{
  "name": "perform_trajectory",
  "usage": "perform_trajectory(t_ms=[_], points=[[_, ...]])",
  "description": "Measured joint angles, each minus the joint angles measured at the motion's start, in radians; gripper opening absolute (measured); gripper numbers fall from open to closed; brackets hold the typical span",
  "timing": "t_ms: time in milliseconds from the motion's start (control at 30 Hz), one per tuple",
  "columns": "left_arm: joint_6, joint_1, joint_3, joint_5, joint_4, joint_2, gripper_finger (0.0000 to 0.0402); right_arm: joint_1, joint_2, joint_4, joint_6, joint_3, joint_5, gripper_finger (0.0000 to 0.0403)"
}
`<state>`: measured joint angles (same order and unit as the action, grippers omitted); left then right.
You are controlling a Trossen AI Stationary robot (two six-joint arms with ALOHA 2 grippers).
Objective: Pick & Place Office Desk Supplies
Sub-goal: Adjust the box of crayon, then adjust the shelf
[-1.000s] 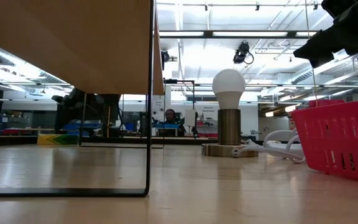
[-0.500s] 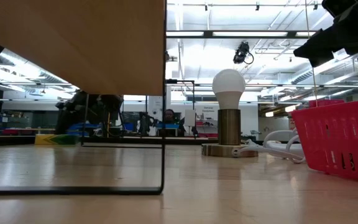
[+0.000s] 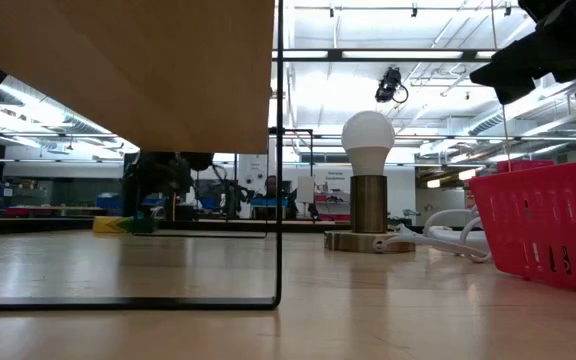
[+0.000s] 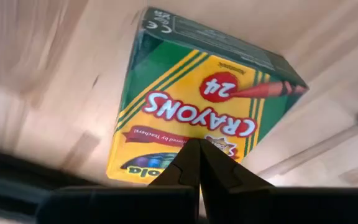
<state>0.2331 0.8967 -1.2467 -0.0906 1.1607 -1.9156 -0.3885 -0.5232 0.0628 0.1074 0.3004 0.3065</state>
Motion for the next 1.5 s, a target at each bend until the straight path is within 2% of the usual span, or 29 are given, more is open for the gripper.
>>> perform_trajectory(t_ms=[300, 567, 800, 1100, 1200, 1300, 1500], points=[[0.077, -0.056, -0.061, 0.023, -0.110, -0.002, 0.0001, 0.000, 0.000, 0.000, 0.000, 0.000, 0.007, 0.0181], [-0.017, -0.037, -0.110, -0.119, -0.084, -0.007, 0.0011, 0.000, 0.000, 0.000, 0.006, 0.000, 0.012, 0.0181], [0.005, -0.007, -0.110, -0.156, 0.020, -0.007, 0.0074, 0.000, 0.000, 0.000, 0.009, 0.000, 0.013, 0.0181], [0.050, 0.001, -0.110, -0.176, 0.023, -0.006, 0.0222, 0.000, 0.000, 0.000, 0.061, 0.000, 0.029, 0.0181], [0.095, 0.012, -0.110, -0.156, 0.027, -0.005, 0.0260, 0.000, 0.000, 0.000, 0.066, 0.000, 0.037, 0.0181], [0.129, 0.022, -0.110, -0.128, 0.050, -0.005, 0.0278, 0.000, 0.000, 0.000, 0.068, 0.000, 0.057, 0.0181], [0.099, 0.021, -0.119, -0.130, 0.120, -0.003, 0.0277, 0.000, 0.000, -0.010, 0.070, 0.000, 0.077, 0.0181]])
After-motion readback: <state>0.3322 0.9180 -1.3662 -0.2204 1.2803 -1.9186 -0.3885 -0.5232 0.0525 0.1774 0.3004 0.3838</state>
